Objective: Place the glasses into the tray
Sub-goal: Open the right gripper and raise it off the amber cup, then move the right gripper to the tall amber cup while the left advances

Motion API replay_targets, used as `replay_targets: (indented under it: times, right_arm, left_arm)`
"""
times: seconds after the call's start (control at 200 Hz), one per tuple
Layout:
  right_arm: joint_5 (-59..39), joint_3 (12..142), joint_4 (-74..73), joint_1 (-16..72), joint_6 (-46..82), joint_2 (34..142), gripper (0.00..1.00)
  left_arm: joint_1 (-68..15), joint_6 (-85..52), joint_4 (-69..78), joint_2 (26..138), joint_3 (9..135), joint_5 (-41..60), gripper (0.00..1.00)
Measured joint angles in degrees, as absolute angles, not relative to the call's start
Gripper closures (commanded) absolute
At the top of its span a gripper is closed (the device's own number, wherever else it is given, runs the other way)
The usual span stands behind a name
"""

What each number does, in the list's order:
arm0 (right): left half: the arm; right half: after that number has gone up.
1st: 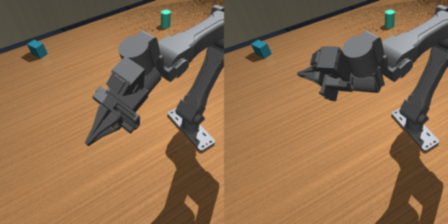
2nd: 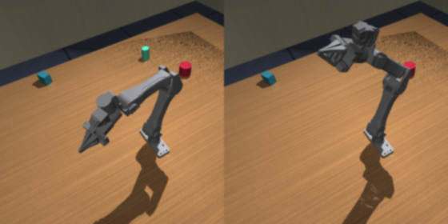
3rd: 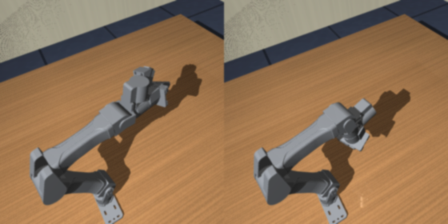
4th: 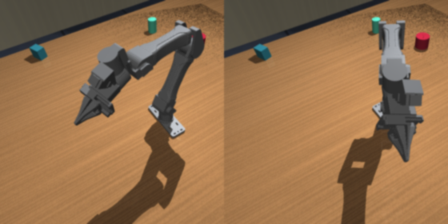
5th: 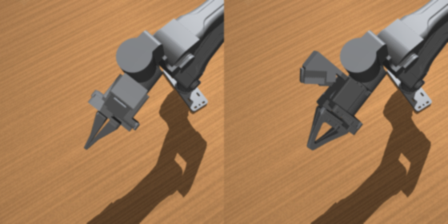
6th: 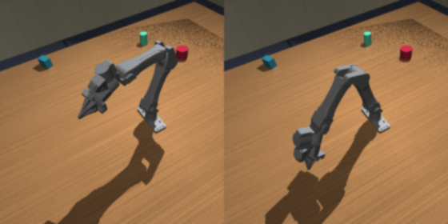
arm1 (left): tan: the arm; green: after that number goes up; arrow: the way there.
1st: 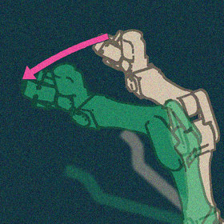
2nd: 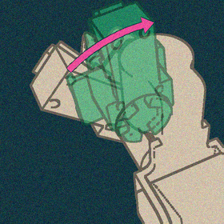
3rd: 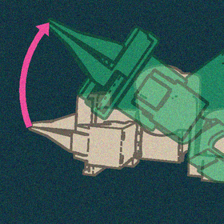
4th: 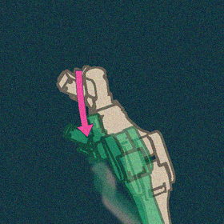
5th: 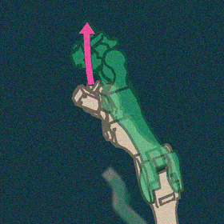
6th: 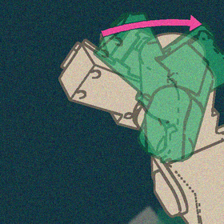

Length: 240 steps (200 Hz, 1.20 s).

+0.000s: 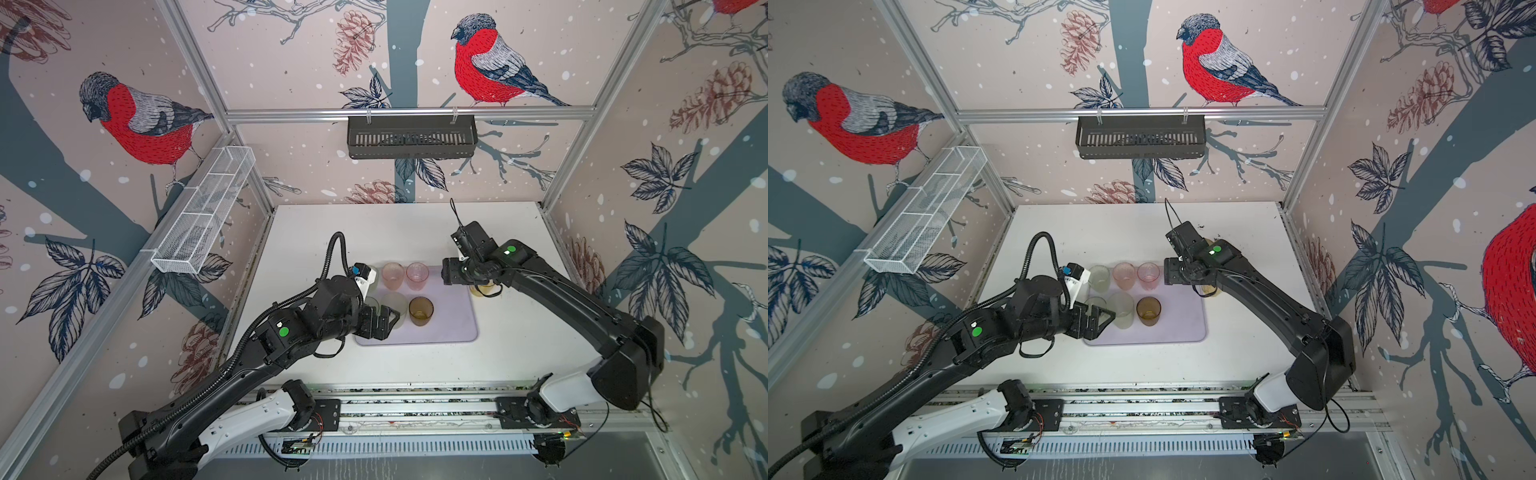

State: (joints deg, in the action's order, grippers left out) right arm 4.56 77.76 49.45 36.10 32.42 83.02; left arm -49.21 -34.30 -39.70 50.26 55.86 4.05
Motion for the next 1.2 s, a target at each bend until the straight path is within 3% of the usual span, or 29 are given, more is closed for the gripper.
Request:
replay_targets:
  times: [0.59,1.201]
  right_arm:
    - [-2.59,75.18,44.05,19.9,20.8,76.2,0.12]
    - [-5.39,77.67,43.29,16.71,17.17,76.12,0.08]
  left_arm:
    - [-59.22,-39.53,-34.94,62.7,59.2,-5.78,0.02]
    - [-63.66,-41.06,-28.62,73.54,68.73,-9.15,0.02]
